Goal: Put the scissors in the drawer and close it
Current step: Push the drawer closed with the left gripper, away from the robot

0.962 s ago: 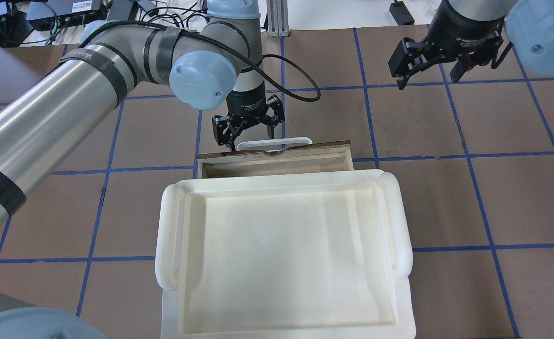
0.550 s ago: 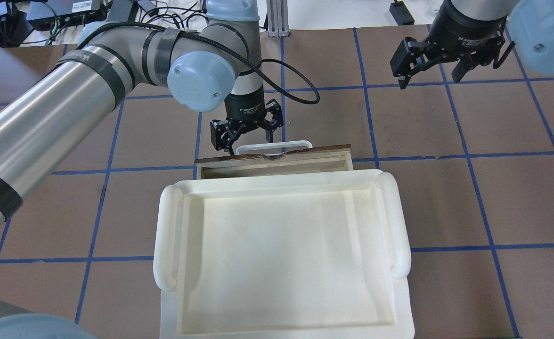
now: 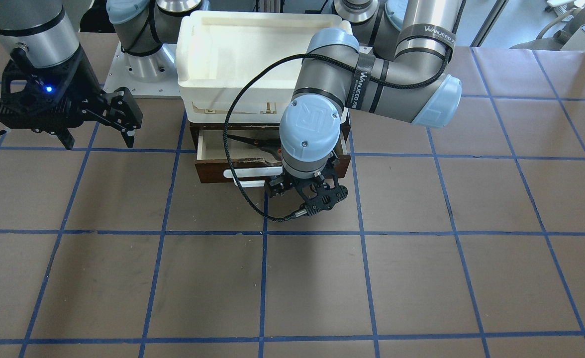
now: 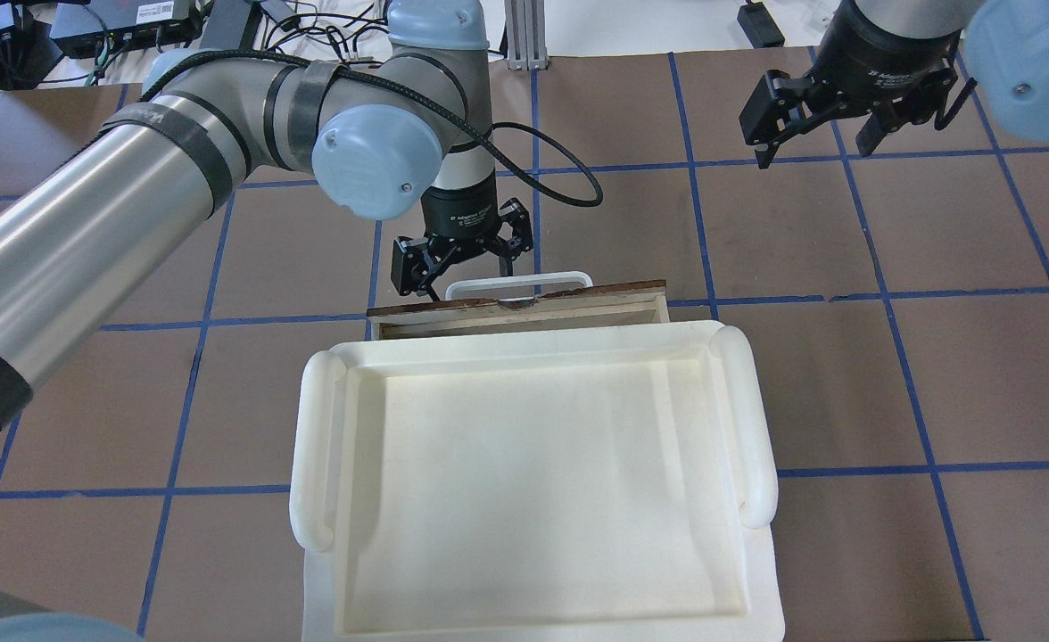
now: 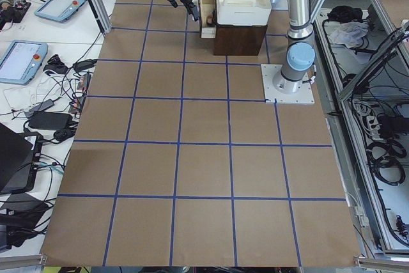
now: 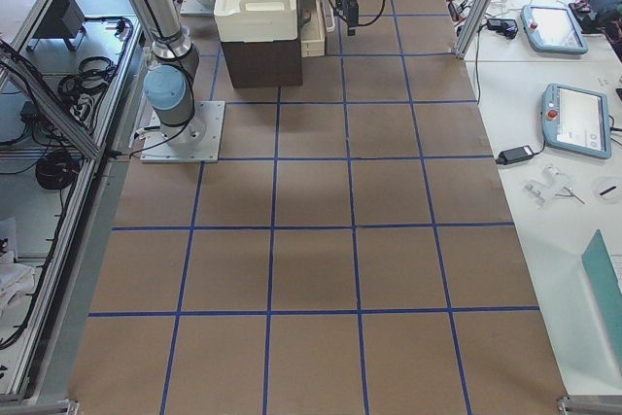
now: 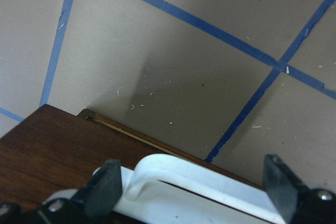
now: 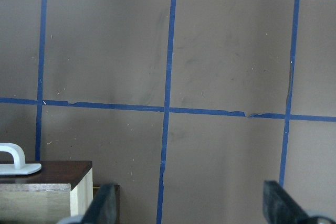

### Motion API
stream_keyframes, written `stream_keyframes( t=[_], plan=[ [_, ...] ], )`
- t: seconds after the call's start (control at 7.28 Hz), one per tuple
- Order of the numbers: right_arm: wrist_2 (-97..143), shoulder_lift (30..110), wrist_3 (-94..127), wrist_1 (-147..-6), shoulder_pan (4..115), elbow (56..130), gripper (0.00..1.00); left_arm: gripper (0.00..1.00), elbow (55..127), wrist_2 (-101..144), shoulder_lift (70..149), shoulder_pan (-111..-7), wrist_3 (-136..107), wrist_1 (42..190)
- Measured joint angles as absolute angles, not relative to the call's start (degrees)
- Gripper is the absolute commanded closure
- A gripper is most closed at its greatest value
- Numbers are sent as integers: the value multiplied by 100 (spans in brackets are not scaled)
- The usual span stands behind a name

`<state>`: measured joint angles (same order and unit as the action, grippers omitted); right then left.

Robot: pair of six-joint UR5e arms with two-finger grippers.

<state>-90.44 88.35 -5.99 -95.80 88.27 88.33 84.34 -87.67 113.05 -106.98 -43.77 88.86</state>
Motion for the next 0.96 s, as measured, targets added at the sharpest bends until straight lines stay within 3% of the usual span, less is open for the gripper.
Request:
stream_keyframes(
  t=[0.96],
  plan=[
    [-9036, 8833, -607, -9573, 8824, 8833, 0, 0, 8733, -8738, 11102, -10711, -4771, 9278]
  ],
)
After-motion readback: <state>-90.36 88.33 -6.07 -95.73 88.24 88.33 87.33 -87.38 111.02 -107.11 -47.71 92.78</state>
